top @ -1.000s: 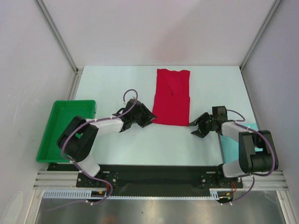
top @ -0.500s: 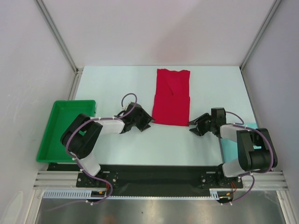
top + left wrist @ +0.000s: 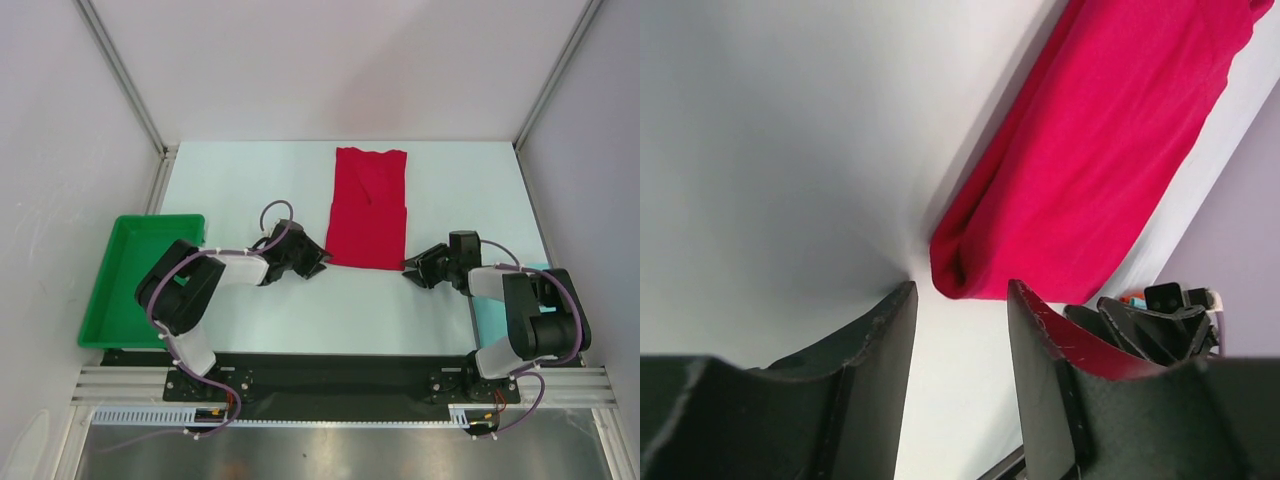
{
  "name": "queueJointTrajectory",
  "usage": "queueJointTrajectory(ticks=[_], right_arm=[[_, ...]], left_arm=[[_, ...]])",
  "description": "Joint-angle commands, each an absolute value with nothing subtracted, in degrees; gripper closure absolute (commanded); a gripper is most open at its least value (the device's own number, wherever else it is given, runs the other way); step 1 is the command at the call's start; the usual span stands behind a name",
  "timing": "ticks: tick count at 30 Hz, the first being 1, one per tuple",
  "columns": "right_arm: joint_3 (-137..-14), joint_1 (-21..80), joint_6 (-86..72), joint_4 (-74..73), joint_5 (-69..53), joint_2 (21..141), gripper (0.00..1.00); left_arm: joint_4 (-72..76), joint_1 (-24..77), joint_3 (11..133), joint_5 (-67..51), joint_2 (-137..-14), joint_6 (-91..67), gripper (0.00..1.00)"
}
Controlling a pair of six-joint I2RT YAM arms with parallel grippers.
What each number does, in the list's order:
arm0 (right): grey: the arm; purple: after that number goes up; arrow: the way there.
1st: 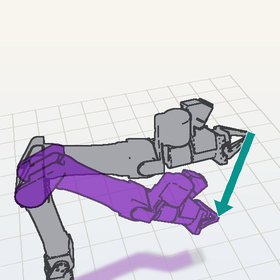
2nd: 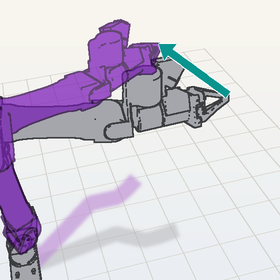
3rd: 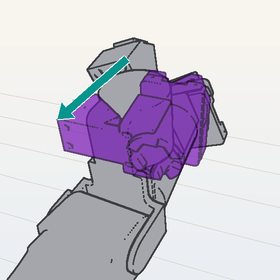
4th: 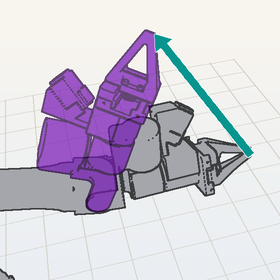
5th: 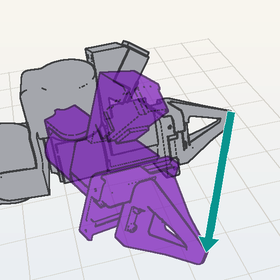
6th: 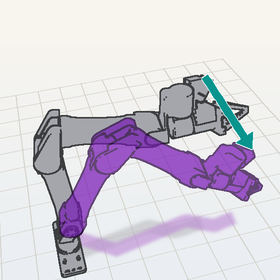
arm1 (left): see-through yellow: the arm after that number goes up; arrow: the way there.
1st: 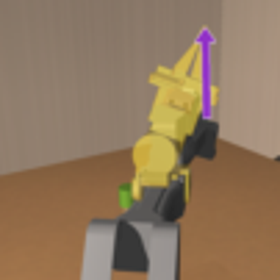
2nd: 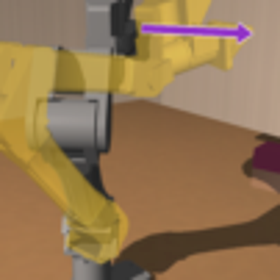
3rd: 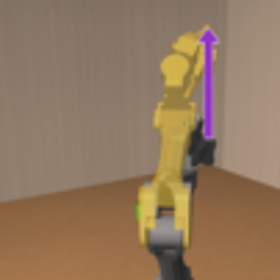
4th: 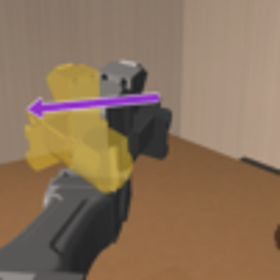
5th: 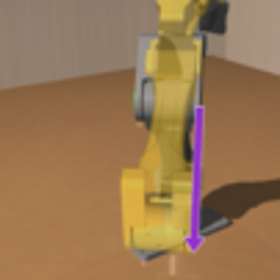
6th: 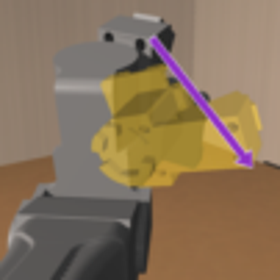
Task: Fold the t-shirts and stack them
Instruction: Fold the tshirt
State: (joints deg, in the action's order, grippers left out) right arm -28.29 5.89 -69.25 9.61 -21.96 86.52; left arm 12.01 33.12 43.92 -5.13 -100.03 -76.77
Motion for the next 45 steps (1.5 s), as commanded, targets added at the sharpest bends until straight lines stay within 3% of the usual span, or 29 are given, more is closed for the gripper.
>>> queueJointTrajectory(ticks=[1,21,24,26,27,28,29,30,45], right_arm=[[-27.5,6.4,-69.6,9.5,-19.2,88.3,0.60],[-28.3,6.9,-71.0,8.1,-16.9,90.6,0.68],[-28.4,6.9,-71.0,8.3,-16.8,91.3,0.70],[-28.5,6.8,-70.8,8.3,-16.9,91.8,0.78],[-28.6,6.9,-70.5,8.2,-17.1,92.1,0.82],[-28.6,6.9,-70.2,7.9,-17.2,92.1,0.89],[-28.6,6.9,-70.0,7.0,-17.3,91.9,0.95],[-28.4,6.9,-69.6,6.5,-17.2,91.6,1.00],[-21.4,6.7,-60.6,-5.4,-20.0,75.0,1.00]], left_arm=[[11.6,32.2,43.4,-4.3,-101.7,-77.8,0.54],[13.7,31.1,42.5,-5.9,-104.4,-80.0,0.63],[14.0,31.1,43.3,-6.3,-105.1,-79.6,0.70],[14.1,31.1,43.8,-6.6,-105.2,-79.0,0.78],[14.2,30.9,44.1,-6.8,-105.6,-78.8,0.91],[13.8,30.9,44.9,-7.0,-105.7,-77.8,0.98],[13.1,30.8,45.5,-7.4,-105.9,-77.3,1.00],[12.4,30.8,45.9,-7.6,-105.9,-76.8,1.00],[14.1,35.9,33.1,-4.8,-92.6,-80.1,1.00]])
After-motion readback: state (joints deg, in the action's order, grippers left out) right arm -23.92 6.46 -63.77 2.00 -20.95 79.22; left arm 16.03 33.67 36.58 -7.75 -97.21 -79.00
